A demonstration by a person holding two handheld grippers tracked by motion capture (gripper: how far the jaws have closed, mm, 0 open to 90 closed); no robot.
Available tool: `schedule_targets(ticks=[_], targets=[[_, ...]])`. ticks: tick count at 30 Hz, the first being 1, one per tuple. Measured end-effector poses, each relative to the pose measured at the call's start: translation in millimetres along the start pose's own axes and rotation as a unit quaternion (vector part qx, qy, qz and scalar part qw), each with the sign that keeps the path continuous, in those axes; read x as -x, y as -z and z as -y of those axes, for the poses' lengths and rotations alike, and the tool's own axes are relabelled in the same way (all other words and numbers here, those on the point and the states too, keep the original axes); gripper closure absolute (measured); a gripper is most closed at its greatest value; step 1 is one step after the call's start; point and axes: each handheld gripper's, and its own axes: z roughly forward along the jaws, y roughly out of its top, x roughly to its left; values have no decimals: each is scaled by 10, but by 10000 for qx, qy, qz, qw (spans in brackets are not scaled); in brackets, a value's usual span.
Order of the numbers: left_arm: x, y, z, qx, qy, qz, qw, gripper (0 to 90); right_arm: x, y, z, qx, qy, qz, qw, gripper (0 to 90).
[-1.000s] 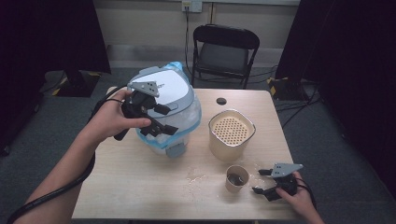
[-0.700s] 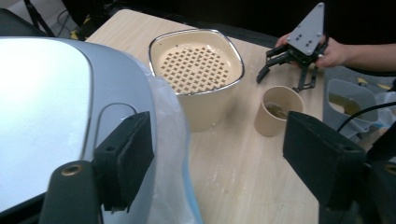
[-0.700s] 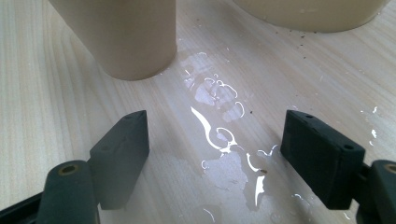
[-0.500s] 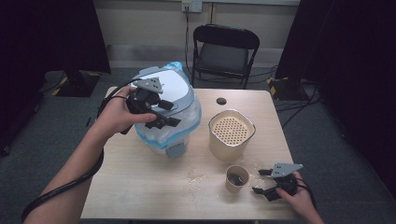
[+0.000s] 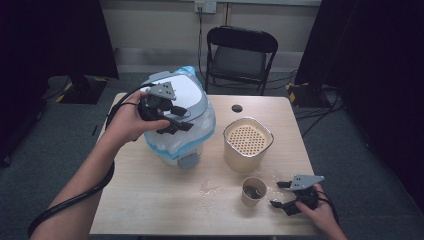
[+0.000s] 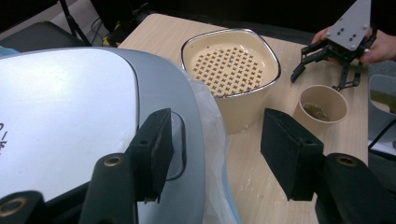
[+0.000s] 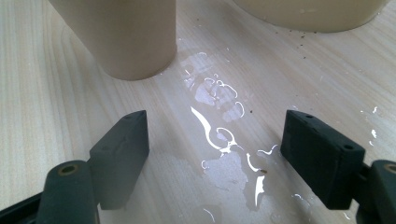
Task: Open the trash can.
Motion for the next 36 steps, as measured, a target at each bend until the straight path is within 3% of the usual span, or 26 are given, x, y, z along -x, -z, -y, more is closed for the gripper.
schedule_targets(ticks=[5, 9, 12, 14, 17, 19, 27, 36], targets=[[30, -11, -5, -84, -165, -88, 9998, 446, 0, 0, 0, -1, -1, -1, 10000, 230], [43, -16, 7, -61, -162, -147, 9997, 470, 0, 0, 0, -1, -1, -1, 10000, 230], [64, -36, 16, -35, -178, -75, 9998, 501, 0, 0, 0, -1, 0, 0, 10000, 230], [76, -32, 6, -30, -247, -201, 9995, 493, 0, 0, 0, 1, 1, 0, 10000, 230], [124, -22, -9, -140, -327, -184, 9992, 420, -1, 0, 1, 4, 15, -7, 10000, 228], [172, -17, -1, -69, -371, -57, 9993, 367, -3, 1, 1, 2, 18, -16, 10000, 228], [353, -1, 121, 315, -164, 314, 9989, 234, -3, 1, 1, -3, 13, -20, 10000, 227], [486, -112, 378, 475, -39, 564, 9973, 222, -3, 3, 0, -22, 10, -21, 10000, 226]])
